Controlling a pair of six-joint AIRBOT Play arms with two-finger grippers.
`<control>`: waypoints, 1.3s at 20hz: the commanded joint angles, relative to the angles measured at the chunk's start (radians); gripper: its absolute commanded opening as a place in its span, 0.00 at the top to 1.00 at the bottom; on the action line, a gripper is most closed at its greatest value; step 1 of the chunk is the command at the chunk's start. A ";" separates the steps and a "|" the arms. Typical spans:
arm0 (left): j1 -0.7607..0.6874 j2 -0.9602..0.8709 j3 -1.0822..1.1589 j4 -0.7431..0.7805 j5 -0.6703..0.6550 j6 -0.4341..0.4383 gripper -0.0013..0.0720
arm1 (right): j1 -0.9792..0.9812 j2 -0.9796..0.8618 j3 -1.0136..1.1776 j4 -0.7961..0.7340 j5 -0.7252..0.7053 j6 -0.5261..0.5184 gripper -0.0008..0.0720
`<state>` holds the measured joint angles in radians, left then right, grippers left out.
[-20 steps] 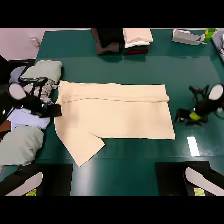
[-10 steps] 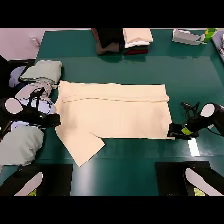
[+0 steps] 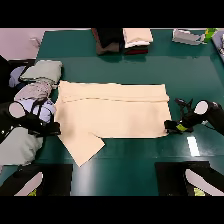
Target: Fold the shirts.
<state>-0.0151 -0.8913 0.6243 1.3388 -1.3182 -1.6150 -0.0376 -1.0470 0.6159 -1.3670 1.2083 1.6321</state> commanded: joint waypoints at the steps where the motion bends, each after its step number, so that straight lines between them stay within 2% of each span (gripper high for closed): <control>1: -0.001 0.001 -0.089 -0.060 0.011 -0.008 0.29 | 0.003 0.002 0.048 0.013 0.010 0.001 0.96; 7: -0.001 0.000 -0.183 -0.172 0.172 -0.008 0.29 | 0.003 0.001 0.070 0.012 0.002 0.001 0.96; 12: -0.001 0.000 -0.185 -0.203 0.222 -0.003 0.31 | 0.003 0.001 0.070 0.012 0.003 0.001 0.96; 13: -0.001 0.000 -0.185 -0.203 0.224 -0.003 0.36 | 0.003 0.002 0.070 0.012 0.003 0.001 0.96; 14: -0.001 0.000 -0.185 -0.202 0.222 0.005 0.68 | 0.003 0.002 0.070 0.012 0.005 0.001 0.96; 15: -0.001 0.000 -0.185 -0.203 0.220 0.029 0.94 | 0.003 0.002 0.070 0.012 0.006 0.001 0.96; 17: 0.000 0.000 -0.182 -0.201 0.193 0.054 0.95 | 0.003 0.007 0.070 0.011 0.016 0.001 0.96; 20: -0.001 0.018 -0.124 -0.128 0.061 0.100 0.95 | 0.003 0.074 0.070 0.005 0.055 0.001 0.96; 23: -0.001 0.166 -0.102 -0.055 -0.033 0.094 0.95 | -0.019 0.182 0.070 -0.061 0.175 0.001 0.96; 26: -0.001 0.277 -0.099 -0.116 -0.188 0.100 0.95 | -0.068 0.277 0.070 -0.098 0.264 -0.002 0.96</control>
<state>-0.0162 -0.7082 0.5140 1.2381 -1.3602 -1.5257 -0.0719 -0.8528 0.6853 -1.4155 1.3792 1.6329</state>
